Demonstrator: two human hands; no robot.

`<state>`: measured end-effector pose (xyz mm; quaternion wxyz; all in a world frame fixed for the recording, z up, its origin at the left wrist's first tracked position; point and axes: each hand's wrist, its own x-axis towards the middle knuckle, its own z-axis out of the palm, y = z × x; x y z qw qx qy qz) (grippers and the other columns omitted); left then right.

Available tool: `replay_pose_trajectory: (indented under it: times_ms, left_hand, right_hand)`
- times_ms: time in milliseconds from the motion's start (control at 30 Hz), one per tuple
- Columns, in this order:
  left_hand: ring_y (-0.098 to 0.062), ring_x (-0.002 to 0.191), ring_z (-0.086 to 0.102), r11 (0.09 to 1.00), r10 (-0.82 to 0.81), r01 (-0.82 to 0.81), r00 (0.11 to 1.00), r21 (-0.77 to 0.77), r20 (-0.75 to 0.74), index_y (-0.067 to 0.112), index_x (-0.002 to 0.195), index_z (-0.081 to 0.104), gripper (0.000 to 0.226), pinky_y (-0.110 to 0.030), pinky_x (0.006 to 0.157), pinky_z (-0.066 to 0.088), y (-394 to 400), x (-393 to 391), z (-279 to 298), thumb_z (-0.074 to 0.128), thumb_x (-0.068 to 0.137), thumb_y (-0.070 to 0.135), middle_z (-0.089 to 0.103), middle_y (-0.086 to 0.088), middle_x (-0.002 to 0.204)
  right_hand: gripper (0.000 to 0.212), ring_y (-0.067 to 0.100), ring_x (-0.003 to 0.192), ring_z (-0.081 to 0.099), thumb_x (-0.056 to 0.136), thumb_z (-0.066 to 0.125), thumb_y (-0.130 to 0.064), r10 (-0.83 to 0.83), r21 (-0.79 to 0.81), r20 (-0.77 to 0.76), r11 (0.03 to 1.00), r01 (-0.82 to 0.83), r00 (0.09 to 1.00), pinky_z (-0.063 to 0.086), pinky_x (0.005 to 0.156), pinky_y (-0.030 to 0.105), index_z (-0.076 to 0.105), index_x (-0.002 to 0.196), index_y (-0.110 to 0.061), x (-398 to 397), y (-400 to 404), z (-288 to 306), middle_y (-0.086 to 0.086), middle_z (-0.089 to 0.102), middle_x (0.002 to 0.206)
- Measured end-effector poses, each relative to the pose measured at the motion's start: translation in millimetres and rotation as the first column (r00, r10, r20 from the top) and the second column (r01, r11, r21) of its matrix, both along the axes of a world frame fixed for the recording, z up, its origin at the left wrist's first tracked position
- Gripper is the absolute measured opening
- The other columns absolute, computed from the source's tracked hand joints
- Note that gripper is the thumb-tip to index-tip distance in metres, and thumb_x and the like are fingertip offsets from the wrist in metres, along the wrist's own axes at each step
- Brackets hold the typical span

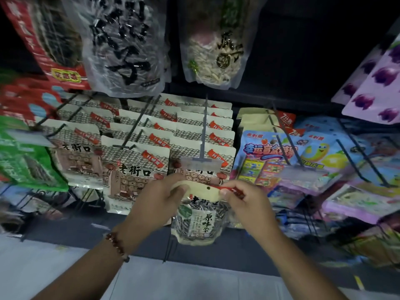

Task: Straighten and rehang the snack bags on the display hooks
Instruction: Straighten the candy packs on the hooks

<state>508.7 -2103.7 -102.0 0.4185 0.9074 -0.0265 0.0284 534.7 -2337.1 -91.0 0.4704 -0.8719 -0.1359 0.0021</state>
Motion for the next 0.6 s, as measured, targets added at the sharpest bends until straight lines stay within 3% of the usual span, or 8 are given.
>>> replay_pose_trajectory:
  times_ms: [100,300,433,500,600]
  left_hand:
    - [-0.008,0.056,0.064,1.0,-0.022,0.023,1.0,-0.022,0.005,0.037,0.102,0.061,0.01,-0.02,0.049,0.044,5,7,4,0.054,0.098,0.031,0.068,0.003,0.072]
    - [-0.009,0.045,0.058,0.999,0.001,0.0,1.0,-0.049,0.023,0.046,0.087,0.055,0.019,-0.02,0.043,0.041,14,20,16,0.055,0.098,0.03,0.065,0.0,0.062]
    - [-0.005,0.041,0.046,0.998,0.001,0.001,0.999,-0.062,0.042,0.041,0.092,0.057,0.014,-0.025,0.041,0.037,20,30,20,0.056,0.098,0.029,0.059,0.001,0.057]
    - [-0.003,0.039,0.044,0.996,0.018,-0.015,0.999,-0.086,0.036,0.031,0.107,0.062,0.012,-0.021,0.04,0.034,22,34,19,0.056,0.098,0.027,0.059,0.005,0.058]
    - [-0.003,0.04,0.043,0.994,0.022,-0.019,0.999,-0.103,0.027,0.032,0.111,0.061,0.017,-0.021,0.04,0.035,20,38,21,0.055,0.098,0.025,0.06,0.006,0.059]
  right_hand:
    - [0.013,0.006,0.058,0.061,0.092,0.065,-0.027,-0.003,0.04,-0.013,0.999,0.004,1.0,0.045,0.055,0.026,0.069,0.086,-0.038,4,5,3,-0.017,0.068,0.081]
    - [0.013,0.001,0.065,0.059,0.091,0.066,-0.027,-0.022,-0.005,0.025,1.0,0.022,0.999,0.042,0.056,0.019,0.067,0.086,-0.039,21,17,16,-0.015,0.067,0.077]
    - [0.013,0.0,0.069,0.06,0.091,0.067,-0.022,-0.034,0.064,0.021,0.997,0.033,0.999,0.042,0.054,0.014,0.067,0.093,-0.035,29,22,25,-0.017,0.066,0.08]
    - [0.009,-0.001,0.067,0.06,0.092,0.066,-0.023,-0.02,0.058,0.022,0.998,0.018,1.0,0.04,0.054,0.012,0.072,0.097,-0.027,33,21,26,-0.015,0.068,0.082]
    - [0.01,0.001,0.066,0.06,0.091,0.068,-0.026,-0.037,0.068,0.011,0.997,0.036,0.999,0.043,0.055,0.019,0.075,0.097,-0.024,40,21,26,-0.015,0.07,0.085]
